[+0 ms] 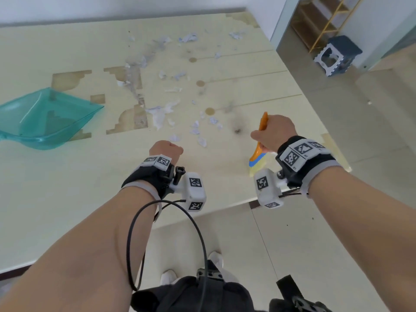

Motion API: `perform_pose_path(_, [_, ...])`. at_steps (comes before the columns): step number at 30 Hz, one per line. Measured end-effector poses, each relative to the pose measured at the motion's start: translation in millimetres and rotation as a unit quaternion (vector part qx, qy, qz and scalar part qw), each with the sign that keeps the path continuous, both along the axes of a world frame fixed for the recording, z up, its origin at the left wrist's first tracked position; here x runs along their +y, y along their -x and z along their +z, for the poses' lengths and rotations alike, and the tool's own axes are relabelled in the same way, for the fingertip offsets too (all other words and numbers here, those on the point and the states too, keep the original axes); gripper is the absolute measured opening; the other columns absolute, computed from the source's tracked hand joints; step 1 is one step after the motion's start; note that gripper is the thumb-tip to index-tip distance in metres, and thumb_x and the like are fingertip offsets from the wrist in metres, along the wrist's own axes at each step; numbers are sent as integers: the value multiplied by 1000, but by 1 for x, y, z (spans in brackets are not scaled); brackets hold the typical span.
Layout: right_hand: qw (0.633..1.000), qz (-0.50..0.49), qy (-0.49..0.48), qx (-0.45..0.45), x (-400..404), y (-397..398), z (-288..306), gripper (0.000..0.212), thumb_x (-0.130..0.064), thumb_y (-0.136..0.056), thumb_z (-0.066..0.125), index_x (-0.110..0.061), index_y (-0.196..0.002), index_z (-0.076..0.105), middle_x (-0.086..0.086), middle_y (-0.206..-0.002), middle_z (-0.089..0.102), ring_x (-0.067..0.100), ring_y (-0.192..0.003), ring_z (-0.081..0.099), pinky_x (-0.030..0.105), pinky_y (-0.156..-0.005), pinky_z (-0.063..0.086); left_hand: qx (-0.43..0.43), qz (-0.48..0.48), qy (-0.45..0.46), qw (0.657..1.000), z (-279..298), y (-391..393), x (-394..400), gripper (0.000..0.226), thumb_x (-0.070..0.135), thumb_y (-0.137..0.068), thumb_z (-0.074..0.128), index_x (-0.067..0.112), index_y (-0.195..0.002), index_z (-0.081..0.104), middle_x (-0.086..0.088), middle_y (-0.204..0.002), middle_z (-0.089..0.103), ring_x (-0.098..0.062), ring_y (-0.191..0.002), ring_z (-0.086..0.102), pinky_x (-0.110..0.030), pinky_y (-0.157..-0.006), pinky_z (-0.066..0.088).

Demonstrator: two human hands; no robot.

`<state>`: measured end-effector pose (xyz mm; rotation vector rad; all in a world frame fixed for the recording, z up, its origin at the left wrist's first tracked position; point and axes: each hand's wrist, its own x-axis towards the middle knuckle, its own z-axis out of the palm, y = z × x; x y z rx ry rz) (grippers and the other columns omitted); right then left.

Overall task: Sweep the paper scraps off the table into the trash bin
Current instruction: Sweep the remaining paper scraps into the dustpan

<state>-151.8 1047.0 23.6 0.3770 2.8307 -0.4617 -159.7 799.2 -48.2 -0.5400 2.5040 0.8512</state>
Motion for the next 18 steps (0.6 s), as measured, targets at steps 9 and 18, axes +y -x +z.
perform_pose_path(9, [932, -110, 333, 95, 13, 4, -5, 19, -6, -80, 58, -14, -65, 49, 8, -55, 59, 13, -40, 54, 21, -43, 45, -1, -19, 5, 1000, 4, 11, 31, 31, 19, -88, 55, 20, -58, 44, 4, -60, 45, -24, -76, 49, -25, -58, 36])
perform_pose_path(18, [987, -54, 139, 57, 68, -2, -3, 13, -18, -80, 54, -15, -69, 49, 16, -77, 67, 34, -77, 66, 44, -79, 55, 2, -44, -14, 999, 9, 28, 91, 32, 19, -88, 56, 20, -58, 45, 0, -66, 51, -24, -77, 50, -25, -65, 37])
